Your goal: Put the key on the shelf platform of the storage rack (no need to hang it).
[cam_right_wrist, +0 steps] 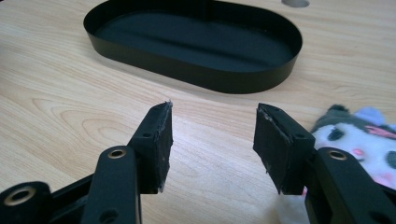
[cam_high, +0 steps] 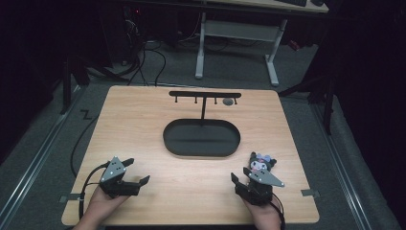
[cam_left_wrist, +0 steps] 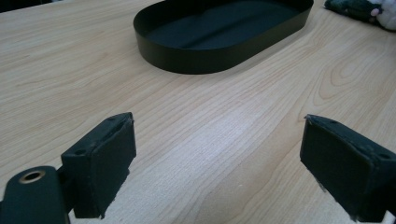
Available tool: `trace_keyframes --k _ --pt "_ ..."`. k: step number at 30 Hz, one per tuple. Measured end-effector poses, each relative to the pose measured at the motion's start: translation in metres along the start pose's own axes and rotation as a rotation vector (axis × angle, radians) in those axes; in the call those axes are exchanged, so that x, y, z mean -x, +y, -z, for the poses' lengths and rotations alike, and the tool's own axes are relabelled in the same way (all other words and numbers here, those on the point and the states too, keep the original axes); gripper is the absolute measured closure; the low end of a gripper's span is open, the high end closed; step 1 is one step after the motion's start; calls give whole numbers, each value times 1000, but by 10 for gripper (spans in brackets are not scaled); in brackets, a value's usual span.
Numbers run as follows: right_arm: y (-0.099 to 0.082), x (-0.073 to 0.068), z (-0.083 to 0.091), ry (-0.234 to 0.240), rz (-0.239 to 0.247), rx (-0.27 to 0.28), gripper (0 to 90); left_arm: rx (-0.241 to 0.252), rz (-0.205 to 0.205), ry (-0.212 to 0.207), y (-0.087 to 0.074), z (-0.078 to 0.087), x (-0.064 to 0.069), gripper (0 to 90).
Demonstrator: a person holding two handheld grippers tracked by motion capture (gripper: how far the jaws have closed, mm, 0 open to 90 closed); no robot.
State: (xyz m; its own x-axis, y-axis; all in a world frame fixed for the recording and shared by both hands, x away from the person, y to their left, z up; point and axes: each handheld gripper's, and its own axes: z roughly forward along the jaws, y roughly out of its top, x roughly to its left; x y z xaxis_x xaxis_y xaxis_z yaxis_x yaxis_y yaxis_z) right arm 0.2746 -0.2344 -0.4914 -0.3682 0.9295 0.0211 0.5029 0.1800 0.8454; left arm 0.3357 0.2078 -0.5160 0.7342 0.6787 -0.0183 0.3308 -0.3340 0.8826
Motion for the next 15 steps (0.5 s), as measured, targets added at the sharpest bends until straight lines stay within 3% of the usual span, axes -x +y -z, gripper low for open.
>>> trace_keyframes --k 7,15 --pt "-1 3 -3 -5 12 -14 456 6 17 14 0 1 -5 114" --pt "-2 12 -4 -6 -34 -12 452 34 36 27 0 7 -9 114"
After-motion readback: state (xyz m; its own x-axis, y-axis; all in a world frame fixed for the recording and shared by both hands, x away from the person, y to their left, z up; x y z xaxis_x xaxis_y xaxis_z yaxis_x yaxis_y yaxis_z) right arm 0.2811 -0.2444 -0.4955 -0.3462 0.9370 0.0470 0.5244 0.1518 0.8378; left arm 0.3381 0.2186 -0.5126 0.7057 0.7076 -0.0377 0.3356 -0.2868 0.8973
